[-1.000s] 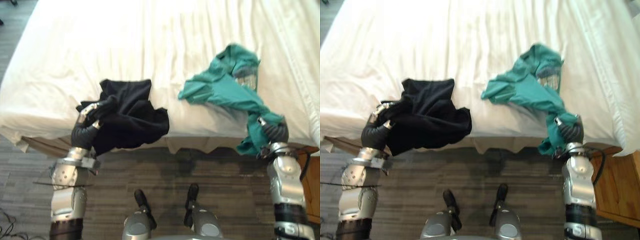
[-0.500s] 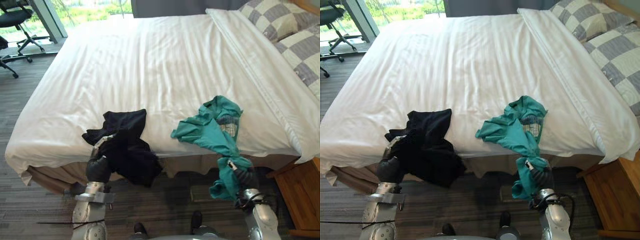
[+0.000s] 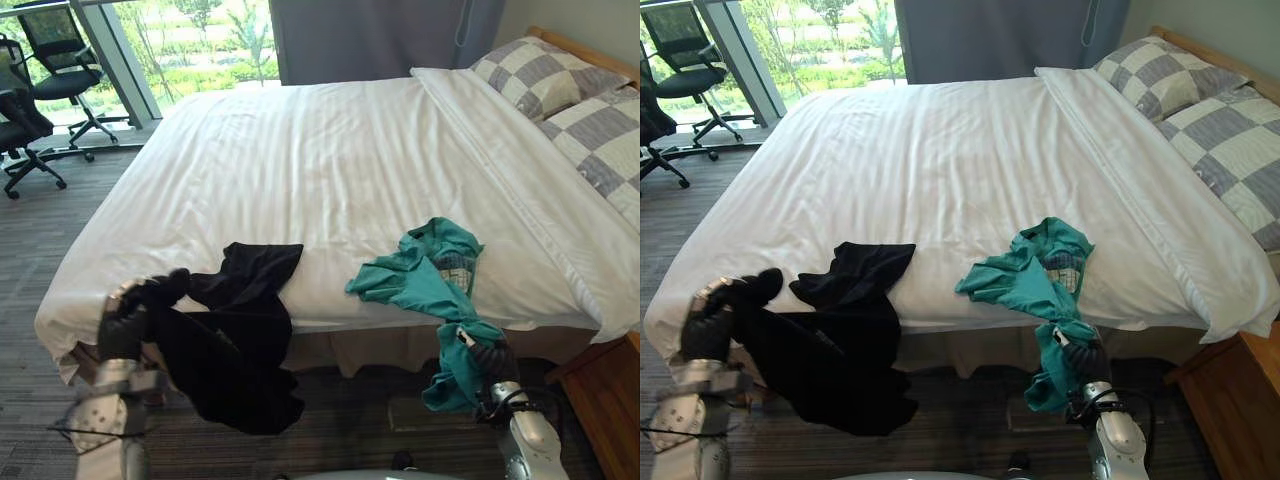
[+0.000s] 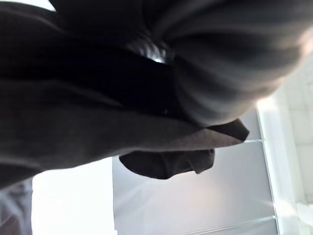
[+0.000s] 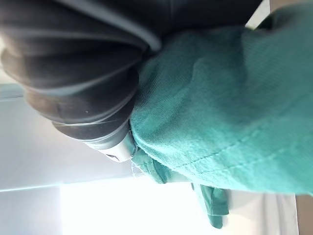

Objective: Tidy the bed and pick cloth on bed and put in laundry

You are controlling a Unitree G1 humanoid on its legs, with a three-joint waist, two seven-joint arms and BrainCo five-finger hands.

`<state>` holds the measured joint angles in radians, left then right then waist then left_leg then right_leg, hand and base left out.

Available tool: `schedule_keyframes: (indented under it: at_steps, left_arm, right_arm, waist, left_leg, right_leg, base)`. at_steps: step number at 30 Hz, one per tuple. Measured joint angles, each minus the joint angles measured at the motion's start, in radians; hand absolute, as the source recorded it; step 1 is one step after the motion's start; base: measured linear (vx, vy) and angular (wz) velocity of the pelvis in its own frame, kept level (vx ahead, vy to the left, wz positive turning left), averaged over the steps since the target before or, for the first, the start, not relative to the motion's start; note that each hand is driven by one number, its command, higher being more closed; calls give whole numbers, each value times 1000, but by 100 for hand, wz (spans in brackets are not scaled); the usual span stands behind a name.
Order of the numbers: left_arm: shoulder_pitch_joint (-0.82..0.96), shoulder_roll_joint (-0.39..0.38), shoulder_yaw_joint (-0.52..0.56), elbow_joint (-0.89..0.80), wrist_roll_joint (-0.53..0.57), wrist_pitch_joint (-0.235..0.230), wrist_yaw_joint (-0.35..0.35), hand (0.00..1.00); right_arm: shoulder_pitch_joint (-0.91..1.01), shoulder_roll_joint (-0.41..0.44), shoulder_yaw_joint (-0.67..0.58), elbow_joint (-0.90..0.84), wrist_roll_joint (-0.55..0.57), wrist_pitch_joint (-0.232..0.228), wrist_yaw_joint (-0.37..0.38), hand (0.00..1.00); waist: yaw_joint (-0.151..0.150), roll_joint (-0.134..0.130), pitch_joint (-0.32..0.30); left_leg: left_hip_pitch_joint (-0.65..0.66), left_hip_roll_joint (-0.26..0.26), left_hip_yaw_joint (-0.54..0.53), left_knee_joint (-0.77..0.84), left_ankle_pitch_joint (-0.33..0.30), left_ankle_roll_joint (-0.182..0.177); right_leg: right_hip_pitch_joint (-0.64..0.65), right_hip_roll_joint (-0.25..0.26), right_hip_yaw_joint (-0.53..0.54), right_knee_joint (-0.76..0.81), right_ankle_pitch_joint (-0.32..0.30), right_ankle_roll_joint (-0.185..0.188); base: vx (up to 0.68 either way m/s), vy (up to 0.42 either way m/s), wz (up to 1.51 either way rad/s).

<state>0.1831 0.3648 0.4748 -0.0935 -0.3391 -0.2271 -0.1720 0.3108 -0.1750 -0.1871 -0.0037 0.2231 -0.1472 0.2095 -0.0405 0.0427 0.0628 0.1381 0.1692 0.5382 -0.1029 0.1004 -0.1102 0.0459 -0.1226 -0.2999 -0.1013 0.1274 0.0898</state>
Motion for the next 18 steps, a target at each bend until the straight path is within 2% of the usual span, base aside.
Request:
schedule_keyframes:
  at_steps: [1,3,5,10,15,18]
  left_arm:
    - [-37,68,28,31,9,-14,6,100]
    - [-69,119,59,55,9,-24,6,100]
    - [-135,208,107,87,21,-35,8,100]
    - [-355,426,129,241,101,-42,84,100]
    - [-739,631,89,507,177,41,229,100]
    - [-842,671,32,561,212,59,270,100]
  right_arm:
    - [1,-17,-8,0,3,2,15,100]
    - [4,-24,-9,0,3,4,19,100]
    - [20,-26,-9,0,10,4,41,100]
    - [79,-29,-1,-2,25,4,72,100]
    - [134,-36,9,-3,45,-3,103,100]
    - [184,-67,7,-15,85,-4,135,100]
  waist:
    - [-4,4,-5]
    - [-8,5,-7]
    - [-9,9,-22]
    - [-19,33,-67]
    - [-61,62,-99]
    - [-85,85,-111]
  left_leg:
    - [5,1,17,0,0,-1]
    - [14,4,32,0,1,-2]
    - [17,10,54,0,-6,-10]
    - [38,25,94,0,-14,-21]
    - [71,35,160,1,-29,-39]
    - [84,38,205,1,-42,-47]
  right_leg:
    - [-1,1,4,0,3,-4]
    - [0,3,9,0,9,-11]
    - [-2,5,26,0,10,-13]
    - [-1,18,53,3,9,-21]
    - [-2,32,104,4,9,-22]
    - [-21,40,143,17,1,-21]
  base:
    - [30,-5,-20]
    - [16,-5,-21]
    - [17,-5,-26]
    - [49,-17,-20]
    - [37,-4,-30]
    - [22,9,-41]
